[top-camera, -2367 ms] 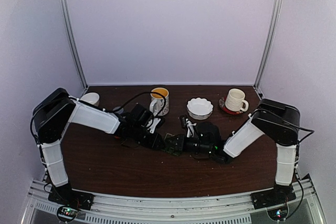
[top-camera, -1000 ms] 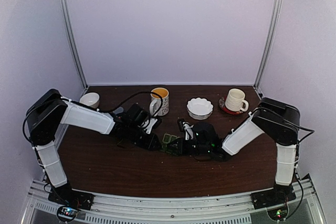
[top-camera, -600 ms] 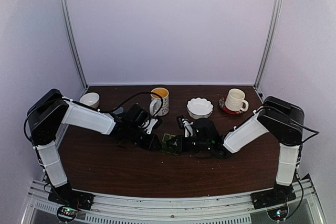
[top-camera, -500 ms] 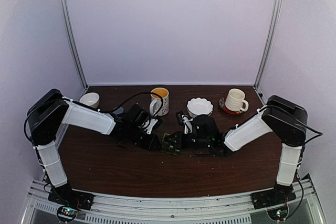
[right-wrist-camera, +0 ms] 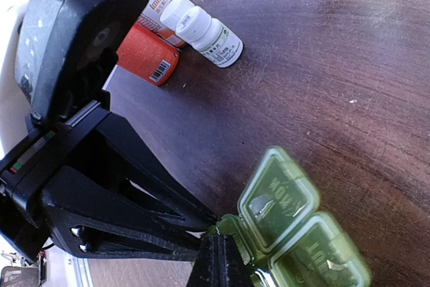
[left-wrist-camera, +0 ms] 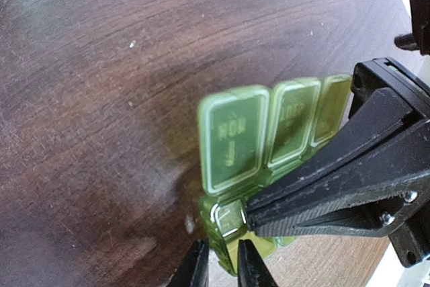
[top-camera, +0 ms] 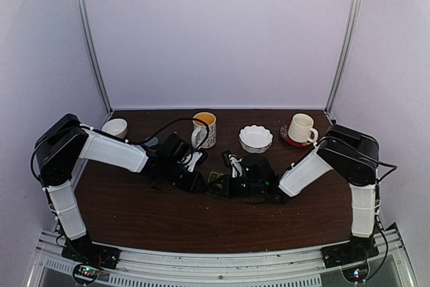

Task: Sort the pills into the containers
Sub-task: Pick up the pill bottle from the center of the board.

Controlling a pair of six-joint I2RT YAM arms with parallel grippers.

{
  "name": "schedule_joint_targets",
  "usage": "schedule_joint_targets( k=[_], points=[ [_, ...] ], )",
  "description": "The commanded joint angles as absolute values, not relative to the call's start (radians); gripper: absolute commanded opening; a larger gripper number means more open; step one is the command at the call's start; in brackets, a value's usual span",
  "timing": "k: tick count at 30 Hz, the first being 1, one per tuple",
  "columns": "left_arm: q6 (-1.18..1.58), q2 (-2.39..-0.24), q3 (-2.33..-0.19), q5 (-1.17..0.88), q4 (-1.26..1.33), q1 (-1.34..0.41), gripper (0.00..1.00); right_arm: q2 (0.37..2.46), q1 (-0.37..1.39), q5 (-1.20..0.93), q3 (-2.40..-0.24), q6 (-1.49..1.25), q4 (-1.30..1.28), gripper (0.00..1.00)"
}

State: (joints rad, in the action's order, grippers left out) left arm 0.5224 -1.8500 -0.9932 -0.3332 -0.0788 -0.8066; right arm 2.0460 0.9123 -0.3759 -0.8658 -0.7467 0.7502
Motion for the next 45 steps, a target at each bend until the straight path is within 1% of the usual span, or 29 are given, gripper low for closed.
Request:
schedule_joint_targets(
  k=[1,8,11,16,19,24,36,45],
  points=[
    [0.518,-1.85,-1.013,-0.339,-0.077,-0.81,0.18,2.04,0.917,-0.364,-0.853,-0.733,0.682,0.0],
    [0.517,-1.848,-1.014,-0.336,-0.084,-0.81,0.18,1.897,0.92,-0.368,-0.812,-0.707,0.704,0.0],
    [0.518,-1.848,-1.011,-0.337,-0.081,-0.809,0.18,1.868,0.923,-0.372,-0.789,-0.696,0.727,0.0],
    [0.516,-1.847,-1.014,-0.336,-0.084,-0.808,0.18,1.958,0.928,-0.422,-0.826,-0.709,0.734,0.0],
    [0.514,-1.843,-1.014,-0.333,-0.087,-0.808,0.18,2.026,0.935,-0.412,-0.86,-0.704,0.674,0.0],
    [0.512,-1.844,-1.015,-0.332,-0.09,-0.808,0.18,2.042,0.939,-0.39,-0.838,-0.696,0.65,0.0],
    [0.504,-1.844,-1.036,-0.333,-0.107,-0.808,0.18,1.862,0.94,-0.349,-0.826,-0.619,0.597,0.0],
    [0.496,-1.824,-1.057,-0.319,-0.129,-0.808,0.18,1.8,0.921,-0.317,-0.819,-0.599,0.566,0.0]
  ],
)
